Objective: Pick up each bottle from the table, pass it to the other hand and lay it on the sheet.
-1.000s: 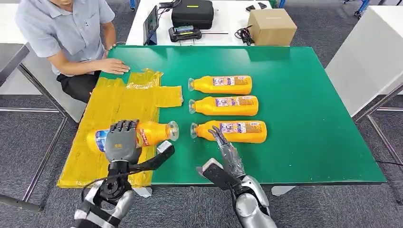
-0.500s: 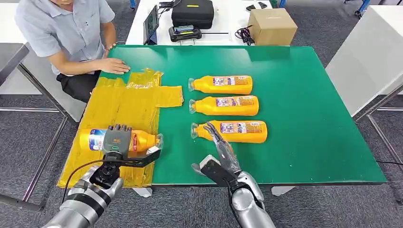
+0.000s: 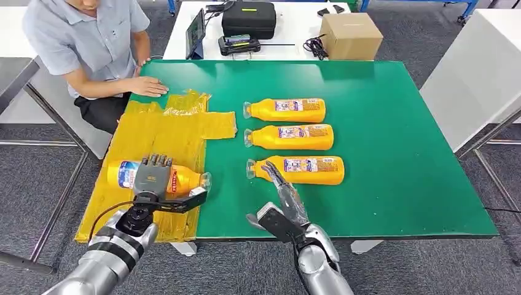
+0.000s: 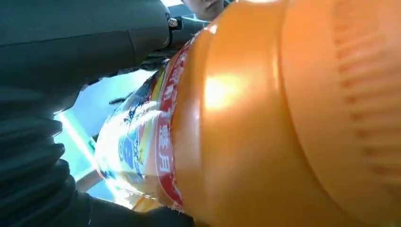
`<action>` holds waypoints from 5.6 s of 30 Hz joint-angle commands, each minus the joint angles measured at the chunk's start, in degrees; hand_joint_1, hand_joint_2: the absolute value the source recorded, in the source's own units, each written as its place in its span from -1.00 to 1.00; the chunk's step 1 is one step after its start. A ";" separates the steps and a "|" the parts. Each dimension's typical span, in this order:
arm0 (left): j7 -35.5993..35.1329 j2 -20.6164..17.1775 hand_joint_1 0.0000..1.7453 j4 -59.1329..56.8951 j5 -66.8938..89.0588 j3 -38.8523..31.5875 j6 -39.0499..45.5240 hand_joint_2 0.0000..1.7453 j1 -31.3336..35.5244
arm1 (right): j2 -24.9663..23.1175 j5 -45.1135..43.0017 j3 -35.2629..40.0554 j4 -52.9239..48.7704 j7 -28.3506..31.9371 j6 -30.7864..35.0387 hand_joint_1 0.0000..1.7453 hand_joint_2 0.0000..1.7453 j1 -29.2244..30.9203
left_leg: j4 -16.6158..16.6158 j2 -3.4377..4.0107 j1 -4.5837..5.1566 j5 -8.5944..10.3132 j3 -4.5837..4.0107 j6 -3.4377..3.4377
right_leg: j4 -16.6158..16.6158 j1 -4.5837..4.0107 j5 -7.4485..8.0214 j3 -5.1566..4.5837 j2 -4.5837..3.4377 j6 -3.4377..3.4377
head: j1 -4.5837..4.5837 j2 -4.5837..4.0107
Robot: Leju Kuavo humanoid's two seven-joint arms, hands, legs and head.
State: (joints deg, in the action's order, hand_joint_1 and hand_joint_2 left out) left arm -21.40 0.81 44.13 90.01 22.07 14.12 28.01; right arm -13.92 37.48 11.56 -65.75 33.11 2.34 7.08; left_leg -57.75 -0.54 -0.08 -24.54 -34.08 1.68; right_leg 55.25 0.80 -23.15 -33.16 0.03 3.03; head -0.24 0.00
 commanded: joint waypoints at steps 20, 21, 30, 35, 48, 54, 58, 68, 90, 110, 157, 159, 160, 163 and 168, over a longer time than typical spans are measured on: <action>4.86 6.54 -1.00 -6.33 -0.01 -15.95 -6.82 1.00 2.47 | -0.47 -0.83 -2.31 5.32 0.71 -0.93 -1.00 1.00 3.71 | 0.05 0.06 -0.01 -0.03 0.18 -0.06 | -0.05 -0.02 -0.01 0.17 -0.03 -0.08 | 0.00 0.00; 5.56 6.86 -1.00 -4.63 -0.01 -14.91 -3.89 1.00 2.15 | -0.45 -0.47 -2.28 5.50 0.80 -0.62 -1.00 1.00 3.64 | 0.03 0.09 -0.02 -0.04 0.17 -0.07 | -0.04 -0.03 -0.01 0.17 -0.05 -0.11 | 0.02 0.00; 8.40 6.60 -1.00 4.14 -0.01 -11.60 3.39 1.00 0.00 | -0.28 -0.17 0.18 4.02 0.65 -0.96 -1.00 1.00 3.27 | -0.05 0.06 -0.05 -0.10 0.06 -0.07 | 0.02 -0.06 -0.09 0.10 -0.03 -0.12 | 0.04 0.00; 9.64 7.28 -1.00 2.81 -0.01 -13.60 5.36 1.00 -0.24 | -0.07 -0.30 0.56 4.47 0.35 -0.96 -1.00 1.00 3.15 | 0.01 0.02 -0.02 -0.04 0.01 -0.07 | 0.01 -0.04 -0.06 0.02 0.02 -0.11 | 0.02 0.00; 8.72 7.07 -1.00 5.51 -0.01 -10.27 3.22 1.00 -1.18 | -0.12 -0.33 0.61 3.36 0.04 -0.10 -1.00 1.00 2.20 | -0.03 0.01 -0.04 -0.07 -0.04 -0.07 | 0.02 -0.05 -0.08 -0.01 0.03 -0.11 | 0.02 0.00; 8.36 7.17 -1.00 5.85 -0.01 -9.85 3.13 1.00 -1.49 | -0.02 -0.33 0.56 3.33 0.05 -0.17 -1.00 1.00 2.05 | -0.02 0.01 -0.02 -0.06 -0.05 -0.06 | 0.01 -0.04 -0.07 -0.03 0.02 -0.10 | 0.02 0.00; 8.36 7.17 -1.00 5.85 -0.01 -9.85 3.13 1.00 -1.49 | -0.02 -0.33 0.56 3.33 0.05 -0.17 -1.00 1.00 2.05 | 0.00 0.00 -0.02 -0.02 -0.12 -0.04 | -0.01 -0.03 -0.03 -0.10 0.03 -0.07 | 0.02 0.00; 18.06 14.21 -1.00 30.36 -0.02 -7.85 -4.00 1.00 -15.35 | 0.23 0.69 -3.67 -3.93 -0.58 1.33 -1.00 1.00 -3.46 | -0.01 -0.07 0.02 -0.09 -0.15 -0.01 | -0.02 0.00 -0.11 -0.09 0.09 -0.03 | 0.02 0.00; 34.83 18.68 -1.00 45.95 -28.90 -12.68 3.84 -1.00 -26.41 | -4.90 -18.24 -11.08 -8.02 -14.95 -13.12 -1.00 -1.00 -4.81 | -0.01 0.13 0.06 -0.14 -0.18 -0.04 | -0.02 0.03 -0.07 -0.21 -0.08 -0.09 | 0.00 0.00; 39.35 19.19 -1.00 41.87 -58.91 -8.69 -0.62 1.00 -28.19 | 3.22 28.22 1.35 -19.85 -15.72 9.59 -1.00 1.00 -1.97 | 0.03 0.05 0.11 -0.07 -0.24 0.02 | -0.07 0.08 -0.02 -0.26 -0.01 -0.03 | 0.00 0.00; 35.77 19.19 -1.00 46.31 -56.66 -11.13 -3.65 1.00 -32.11 | 19.22 32.19 21.44 -20.96 -27.20 -5.40 -1.00 1.00 0.75 | -0.01 0.04 0.09 -0.15 -0.18 -0.01 | -0.04 0.07 -0.10 -0.17 0.01 -0.06 | 0.00 0.00; 35.62 19.19 -1.00 46.56 -57.22 -11.51 -4.06 1.00 -32.42 | 24.48 29.97 23.84 -21.66 -29.73 -9.04 -1.00 1.00 1.86 | -0.03 0.06 0.09 -0.15 -0.23 0.00 | -0.02 0.07 -0.09 -0.22 -0.01 -0.05 | 0.00 0.00; 35.72 19.19 -1.00 46.57 -57.23 -11.46 -4.27 1.00 -32.50 | 25.45 29.16 23.49 -20.85 -30.15 -9.03 -1.00 1.00 1.89 | -0.03 0.03 0.09 -0.16 -0.19 0.01 | -0.03 0.07 -0.11 -0.17 0.02 -0.05 | 0.00 0.00; 35.75 19.19 -1.00 46.43 -57.19 -11.03 -4.34 1.00 -32.57 | 27.40 29.33 22.90 -19.45 -30.31 -8.22 -1.00 1.00 1.33 | 0.00 -0.08 0.10 -0.13 -0.17 0.01 | -0.06 0.08 -0.10 -0.11 0.13 -0.05 | 0.00 0.00; 35.69 19.19 -1.00 46.49 -57.32 -11.39 -4.36 1.00 -32.46 | 27.78 30.72 23.13 -20.37 -31.02 -7.22 -1.00 1.00 1.09 | -0.03 0.11 0.13 -0.25 -0.03 -0.05 | -0.02 0.10 -0.16 -0.03 -0.05 -0.12 | 0.00 0.00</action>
State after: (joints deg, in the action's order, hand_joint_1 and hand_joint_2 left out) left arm 14.60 19.23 91.36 32.94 11.47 10.10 -4.65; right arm 8.75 67.01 31.23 -85.55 2.91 -5.55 7.01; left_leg -57.75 -0.52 0.11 -24.59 -34.44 1.75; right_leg 55.22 0.97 -23.15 -33.51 0.05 3.08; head -0.24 0.00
